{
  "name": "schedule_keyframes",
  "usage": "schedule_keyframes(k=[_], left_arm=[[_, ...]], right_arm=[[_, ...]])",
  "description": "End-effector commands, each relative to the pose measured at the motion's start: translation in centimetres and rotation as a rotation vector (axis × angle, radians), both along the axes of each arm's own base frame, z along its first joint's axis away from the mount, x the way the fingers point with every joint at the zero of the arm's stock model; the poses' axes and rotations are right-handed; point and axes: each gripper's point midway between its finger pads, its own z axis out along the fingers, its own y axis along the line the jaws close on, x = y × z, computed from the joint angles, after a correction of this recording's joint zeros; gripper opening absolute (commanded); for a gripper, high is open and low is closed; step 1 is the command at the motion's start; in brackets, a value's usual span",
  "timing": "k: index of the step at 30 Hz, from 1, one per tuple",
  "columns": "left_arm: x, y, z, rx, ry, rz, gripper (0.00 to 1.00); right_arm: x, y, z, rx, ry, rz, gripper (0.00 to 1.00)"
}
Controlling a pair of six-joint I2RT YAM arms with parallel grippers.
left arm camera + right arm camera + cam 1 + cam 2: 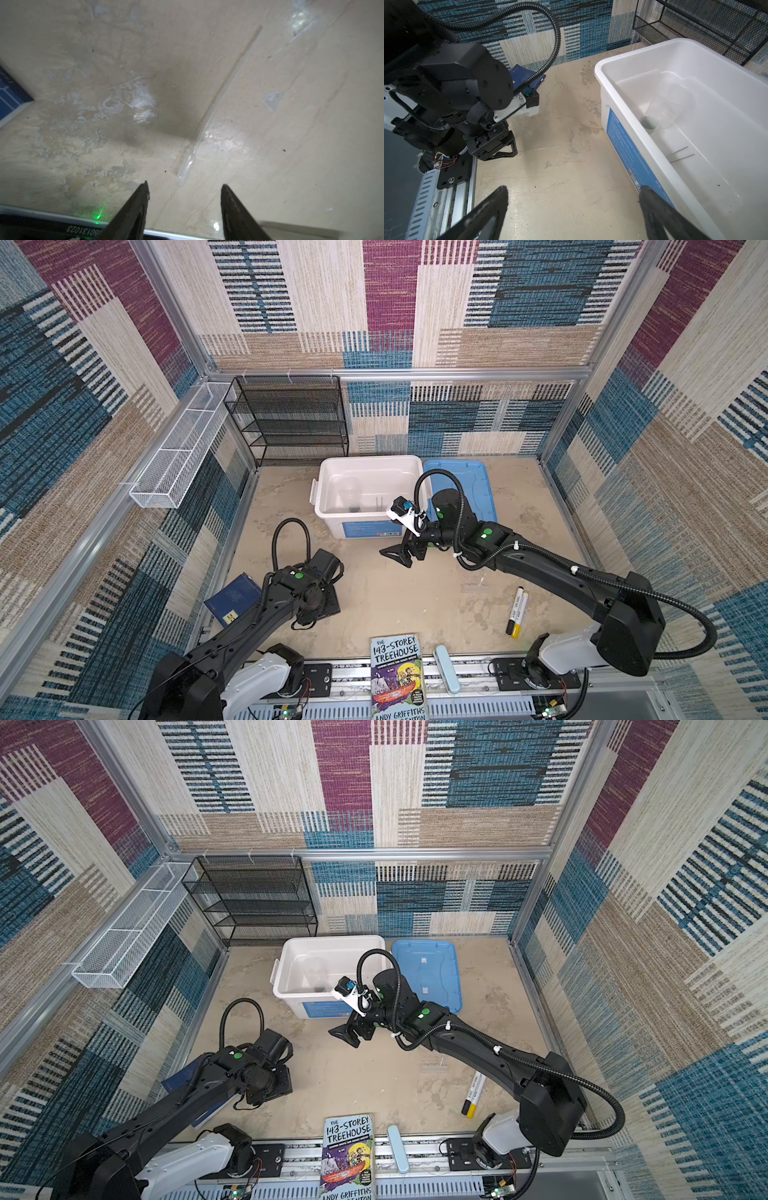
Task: Organize the chemistry lab equipment
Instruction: 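Raise the left gripper from the bin and lower it to another clear pipette, then close the left gripper on the second clear pipette on the table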
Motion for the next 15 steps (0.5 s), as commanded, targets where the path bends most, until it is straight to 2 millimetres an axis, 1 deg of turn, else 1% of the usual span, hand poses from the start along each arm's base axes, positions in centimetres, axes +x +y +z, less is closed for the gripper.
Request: schedule_keyframes(k=[1,4,7,8,10,12,15], left_arm=[[0.8,-0.4,-0.7,-0.023,-0.036,0.034,0.51],[0.8,-0.5,-1.4,-0.030,-0.032,0.033,0.44],[0.7,-0.8,-2.0,-0.043,-0.014,0.030,0.42],[0.7,-0.9,-2.1,-0.042,-0.011,0.030,0.40],[0.5,-0.7,-2.5,-0.031,0.000,0.031,0.38],[0.5,-0.5,-2.6,-0.022,0.002,0.028,0.32],[0.5,-0.5,-2.7,-0.016,0.001,0.028,0.32]], right_arm=[[0.2,0.3,0.2,0.014,-0.013,-0.001,0.99],[0.3,0.3,0.1,0.008,-0.016,-0.001,0.99],[0.4,0.3,-0.2,0.000,-0.013,-0.002,0.99],[0.4,0.4,-0.2,-0.001,-0.012,-0.001,0.99],[0.3,0.4,-0.4,-0.002,-0.004,0.004,0.99],[0.0,0.5,-0.5,-0.001,0.011,0.018,0.99],[-0.3,0.8,-1.4,-0.010,0.043,0.033,0.99]])
